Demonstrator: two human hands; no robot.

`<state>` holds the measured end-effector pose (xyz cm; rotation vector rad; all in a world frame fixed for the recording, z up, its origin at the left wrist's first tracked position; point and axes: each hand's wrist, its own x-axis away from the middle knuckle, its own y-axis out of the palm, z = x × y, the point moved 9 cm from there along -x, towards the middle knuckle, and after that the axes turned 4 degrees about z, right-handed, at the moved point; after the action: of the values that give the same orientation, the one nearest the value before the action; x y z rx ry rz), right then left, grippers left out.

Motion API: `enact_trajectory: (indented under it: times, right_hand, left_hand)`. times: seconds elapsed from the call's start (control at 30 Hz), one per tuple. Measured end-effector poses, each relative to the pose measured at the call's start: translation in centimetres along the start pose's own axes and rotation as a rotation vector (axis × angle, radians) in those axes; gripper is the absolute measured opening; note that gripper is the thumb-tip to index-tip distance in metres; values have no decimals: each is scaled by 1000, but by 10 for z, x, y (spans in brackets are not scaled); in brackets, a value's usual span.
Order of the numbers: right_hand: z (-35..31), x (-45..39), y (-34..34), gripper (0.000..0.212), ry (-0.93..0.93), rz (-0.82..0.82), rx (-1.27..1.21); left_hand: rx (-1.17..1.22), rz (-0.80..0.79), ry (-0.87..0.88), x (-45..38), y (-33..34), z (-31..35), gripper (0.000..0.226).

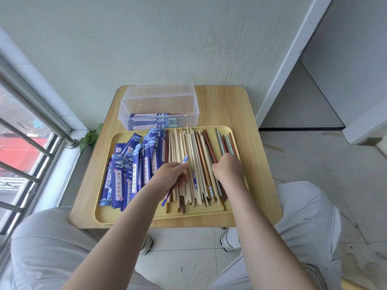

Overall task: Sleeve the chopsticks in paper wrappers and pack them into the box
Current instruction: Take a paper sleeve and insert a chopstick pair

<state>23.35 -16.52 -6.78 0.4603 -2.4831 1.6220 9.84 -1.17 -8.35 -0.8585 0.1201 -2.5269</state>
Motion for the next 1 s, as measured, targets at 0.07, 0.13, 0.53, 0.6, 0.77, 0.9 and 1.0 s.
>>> enact_trajectory:
  times: [0.07, 0.13, 0.53, 0.6, 0.77, 0.9, 1.0]
  right_hand:
    - [-6, -1, -11, 15, -61, 64, -68]
    - [-19, 3, -29, 20, -174, 113, -165]
    - [-57, 31, -70, 18, -301, -166, -982]
    - [-55, 32, -66, 20, -263, -279, -1305]
    - [-43, 25, -60, 17, -146, -326, -1635]
    - [-34, 24, -50, 16, -48, -332, -1681]
    - [-33, 21, -44, 21, -5, -370, -1691]
  left_hand:
    - [8, 43, 61, 1, -6, 8, 25]
    - [-43, 105, 155, 4, -16, 20, 19]
    - [-711, 647, 680, 33, -70, 76, 22]
    - [-742, 649, 660, 31, -74, 70, 23]
    - [-692, 553, 553, 31, -69, 59, 31]
    - [-623, 546, 480, 32, -68, 49, 31]
    - [-635, 532, 449, 31, -67, 44, 31]
